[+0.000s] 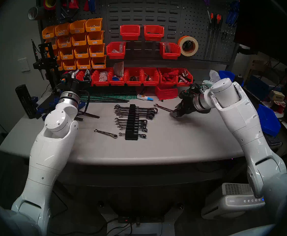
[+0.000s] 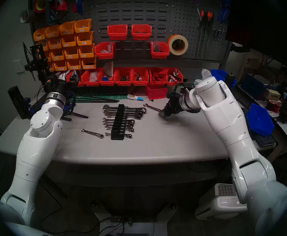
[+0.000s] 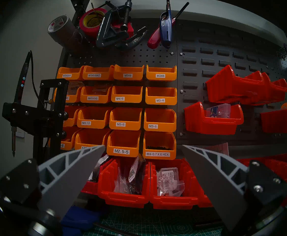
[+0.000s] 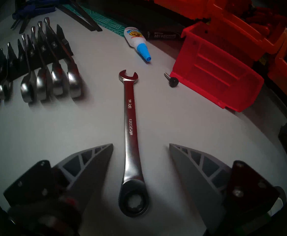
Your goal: Put the wrenches on the table into the correct slot in the case
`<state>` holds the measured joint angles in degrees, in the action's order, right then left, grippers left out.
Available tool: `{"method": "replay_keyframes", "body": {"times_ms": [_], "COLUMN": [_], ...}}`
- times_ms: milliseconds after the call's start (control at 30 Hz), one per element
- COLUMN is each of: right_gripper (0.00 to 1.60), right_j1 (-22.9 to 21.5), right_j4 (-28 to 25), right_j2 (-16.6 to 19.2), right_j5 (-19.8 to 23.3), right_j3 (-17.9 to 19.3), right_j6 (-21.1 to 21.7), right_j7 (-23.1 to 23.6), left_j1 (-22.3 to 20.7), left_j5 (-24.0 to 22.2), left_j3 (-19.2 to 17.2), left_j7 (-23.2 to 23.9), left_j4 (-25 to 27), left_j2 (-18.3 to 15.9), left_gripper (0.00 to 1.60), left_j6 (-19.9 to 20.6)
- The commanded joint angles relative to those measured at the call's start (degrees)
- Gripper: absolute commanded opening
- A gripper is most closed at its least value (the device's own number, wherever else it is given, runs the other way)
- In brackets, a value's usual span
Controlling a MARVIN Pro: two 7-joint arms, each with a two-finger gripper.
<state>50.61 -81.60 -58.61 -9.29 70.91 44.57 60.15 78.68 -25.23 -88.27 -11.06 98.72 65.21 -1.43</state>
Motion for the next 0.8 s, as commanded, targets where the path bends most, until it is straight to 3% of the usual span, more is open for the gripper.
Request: {"method": "replay_keyframes", "body": {"times_ms": [0,100,233,400,667,767], "right_gripper": [1.16,1.03,1.00,0.75,0.75,0.64], "right_j1": [-3.23,-3.24,-3.29,-3.49,-3.71,-3.70], "right_j4": [-0.65,-0.65,-0.81,-0.90,-0.86,-0.89], "right_j2": [0.65,0.72,0.80,0.96,1.30,1.54], "right_j5": [-0.02,-0.03,0.09,0.25,1.14,1.54], "right_j3": [0.24,0.16,-0.01,-0.49,-1.13,-1.34], "right_j6": [-0.03,0.06,0.28,0.49,-0.02,-0.22], "right_j7": [1.20,1.36,1.67,1.96,1.81,1.97], "left_j1": [-1.83,-1.83,-1.83,-1.83,-1.83,-1.83], "left_j5": [0.08,0.08,0.08,0.08,0.08,0.08], "left_j3": [-0.38,-0.38,-0.38,-0.38,-0.38,-0.38], "left_j7": [0.01,0.00,0.00,0.00,0.00,0.00], "left_j4": [1.53,1.53,1.53,1.53,1.53,1.53], "left_j2": [-0.02,-0.02,-0.02,-0.02,-0.02,-0.02], "left_gripper": [1.60,1.60,1.60,1.60,1.60,1.60], "left_j6": [-0.72,-0.73,-0.73,-0.73,-0.73,-0.73]}}
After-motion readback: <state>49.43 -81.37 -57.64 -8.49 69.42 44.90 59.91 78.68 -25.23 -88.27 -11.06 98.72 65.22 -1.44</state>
